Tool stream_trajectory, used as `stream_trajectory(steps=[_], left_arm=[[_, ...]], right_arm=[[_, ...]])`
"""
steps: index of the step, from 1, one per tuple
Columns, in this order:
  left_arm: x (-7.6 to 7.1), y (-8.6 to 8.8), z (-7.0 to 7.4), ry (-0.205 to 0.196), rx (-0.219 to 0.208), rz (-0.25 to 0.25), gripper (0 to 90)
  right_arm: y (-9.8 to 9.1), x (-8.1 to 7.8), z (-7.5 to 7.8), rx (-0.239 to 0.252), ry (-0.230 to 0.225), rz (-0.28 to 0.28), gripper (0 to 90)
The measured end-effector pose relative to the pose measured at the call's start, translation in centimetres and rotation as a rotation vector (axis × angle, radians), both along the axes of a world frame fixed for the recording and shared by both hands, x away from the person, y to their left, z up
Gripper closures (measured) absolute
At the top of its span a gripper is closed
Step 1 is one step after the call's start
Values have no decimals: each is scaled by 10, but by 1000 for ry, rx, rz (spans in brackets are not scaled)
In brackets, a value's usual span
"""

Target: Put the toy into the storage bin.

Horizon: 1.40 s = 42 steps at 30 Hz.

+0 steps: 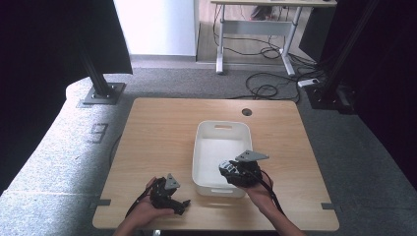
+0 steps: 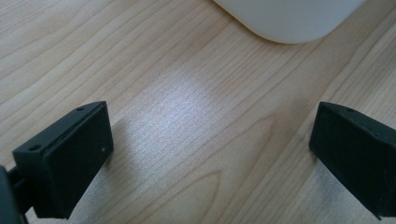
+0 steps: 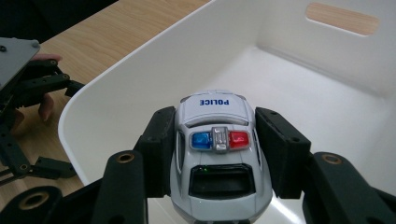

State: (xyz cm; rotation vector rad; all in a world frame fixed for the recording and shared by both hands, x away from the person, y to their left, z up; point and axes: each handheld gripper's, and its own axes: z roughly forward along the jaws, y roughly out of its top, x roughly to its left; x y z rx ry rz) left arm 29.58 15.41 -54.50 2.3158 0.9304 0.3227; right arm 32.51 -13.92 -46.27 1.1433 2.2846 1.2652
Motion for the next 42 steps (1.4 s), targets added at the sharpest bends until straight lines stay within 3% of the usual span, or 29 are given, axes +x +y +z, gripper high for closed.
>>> stream_trajectory(steps=[14,24,42], left_arm=[[0,0,0,-2,2,1,0],[0,0,0,0,1,0,0],[0,0,0,0,1,-2,0]], right_arm=[[20,24,16,-54,6,1,502],[42,50,12,-84,40,-3,502],[54,62,1,-93,74,-5,502]])
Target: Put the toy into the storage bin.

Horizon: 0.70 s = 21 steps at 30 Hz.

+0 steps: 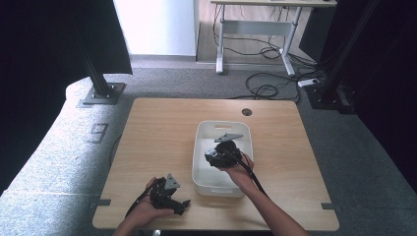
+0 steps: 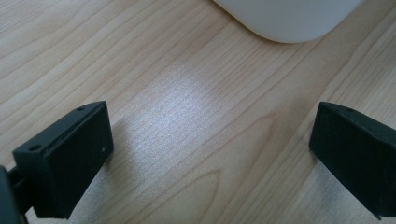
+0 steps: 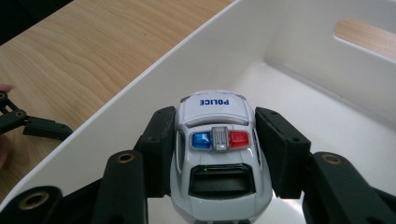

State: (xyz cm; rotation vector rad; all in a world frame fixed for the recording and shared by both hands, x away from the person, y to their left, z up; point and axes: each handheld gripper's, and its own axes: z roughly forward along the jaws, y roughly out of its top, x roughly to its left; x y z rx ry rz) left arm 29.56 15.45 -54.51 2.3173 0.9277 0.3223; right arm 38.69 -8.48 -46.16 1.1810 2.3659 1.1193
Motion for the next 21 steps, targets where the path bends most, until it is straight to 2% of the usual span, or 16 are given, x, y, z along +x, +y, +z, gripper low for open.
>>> stream_trajectory(steps=[8,21], left_arm=[[0,0,0,0,1,1,0],[-1,-1,0,-2,-3,3,0]], right_arm=[[11,8,-9,-53,13,6,502],[18,18,-16,-64,28,-4,502]])
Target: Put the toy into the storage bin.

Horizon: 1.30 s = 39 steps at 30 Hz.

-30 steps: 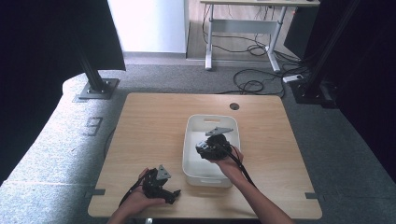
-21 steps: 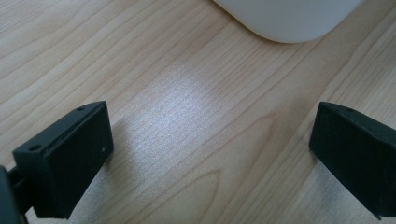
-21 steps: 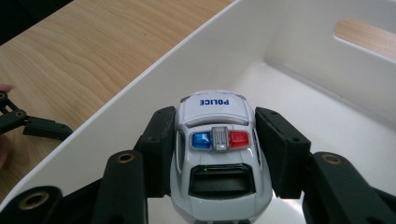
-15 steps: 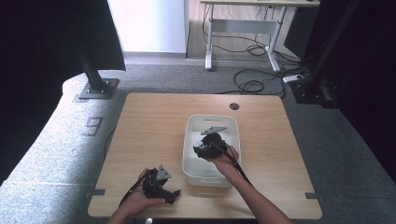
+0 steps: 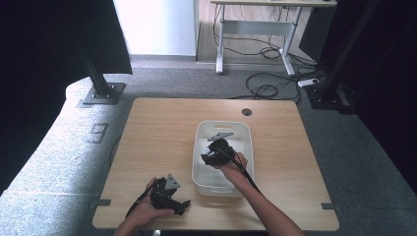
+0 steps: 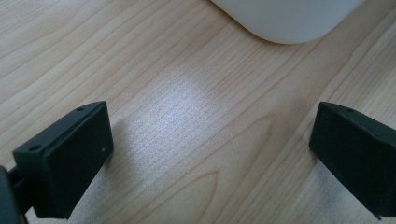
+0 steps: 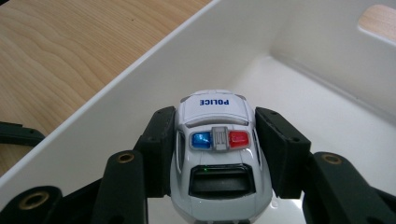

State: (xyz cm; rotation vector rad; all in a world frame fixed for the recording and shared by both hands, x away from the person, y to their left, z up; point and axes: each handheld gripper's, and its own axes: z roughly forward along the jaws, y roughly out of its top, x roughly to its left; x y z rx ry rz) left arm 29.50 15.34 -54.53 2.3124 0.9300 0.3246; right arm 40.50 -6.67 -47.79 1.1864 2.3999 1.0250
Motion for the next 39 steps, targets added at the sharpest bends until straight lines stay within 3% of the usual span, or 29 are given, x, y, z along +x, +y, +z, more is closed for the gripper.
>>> stream_trajectory(steps=[16,39], left_arm=[[0,0,0,0,-2,-2,0],[0,-1,0,-3,-2,-3,0]], right_arm=[[8,12,-16,-48,42,-5,502],[14,25,-23,-77,87,6,501]])
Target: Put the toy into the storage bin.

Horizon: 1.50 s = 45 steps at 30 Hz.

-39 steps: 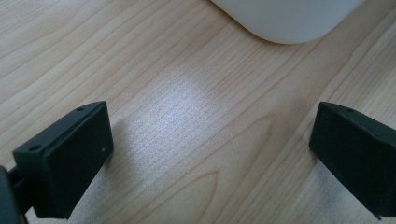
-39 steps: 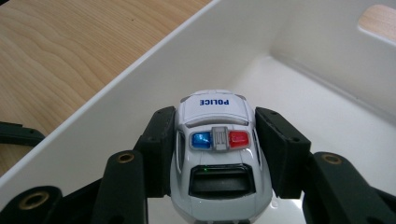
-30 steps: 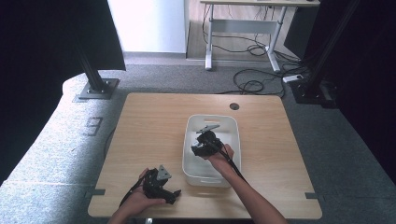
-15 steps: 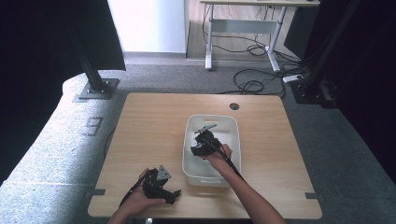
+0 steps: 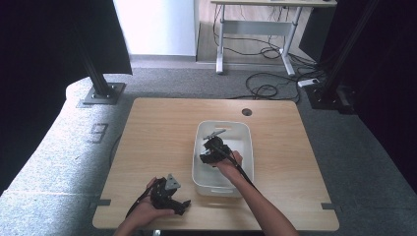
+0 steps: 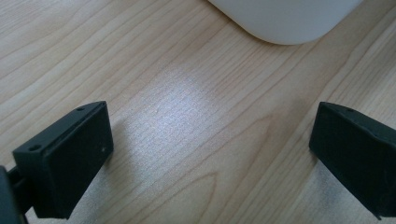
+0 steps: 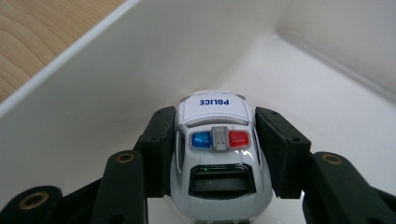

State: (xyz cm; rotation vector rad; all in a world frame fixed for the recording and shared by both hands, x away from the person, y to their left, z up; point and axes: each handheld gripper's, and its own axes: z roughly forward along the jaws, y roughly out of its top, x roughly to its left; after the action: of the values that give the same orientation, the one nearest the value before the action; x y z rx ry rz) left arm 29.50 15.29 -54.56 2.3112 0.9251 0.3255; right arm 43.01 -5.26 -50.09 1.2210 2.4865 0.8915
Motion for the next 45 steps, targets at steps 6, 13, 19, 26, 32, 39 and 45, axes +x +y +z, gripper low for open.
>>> stream_trajectory(steps=[6,13,19,26,32,39,45], left_arm=[[0,0,0,0,0,-2,0],[0,0,0,0,-1,0,0],[0,0,0,0,0,-1,0],[0,0,0,0,-1,-1,0],[0,0,0,0,0,-1,0],[0,0,0,0,-1,-1,0],[0,0,0,0,1,-3,0]], right_arm=[[1,2,-5,-15,25,2,501],[2,3,-11,-49,58,-1,500],[4,3,-13,-59,58,9,500],[4,3,-14,-67,61,15,498],[4,3,-15,-67,74,13,483],[4,2,-14,-40,99,25,395],[0,-4,-6,-21,73,55,346]])
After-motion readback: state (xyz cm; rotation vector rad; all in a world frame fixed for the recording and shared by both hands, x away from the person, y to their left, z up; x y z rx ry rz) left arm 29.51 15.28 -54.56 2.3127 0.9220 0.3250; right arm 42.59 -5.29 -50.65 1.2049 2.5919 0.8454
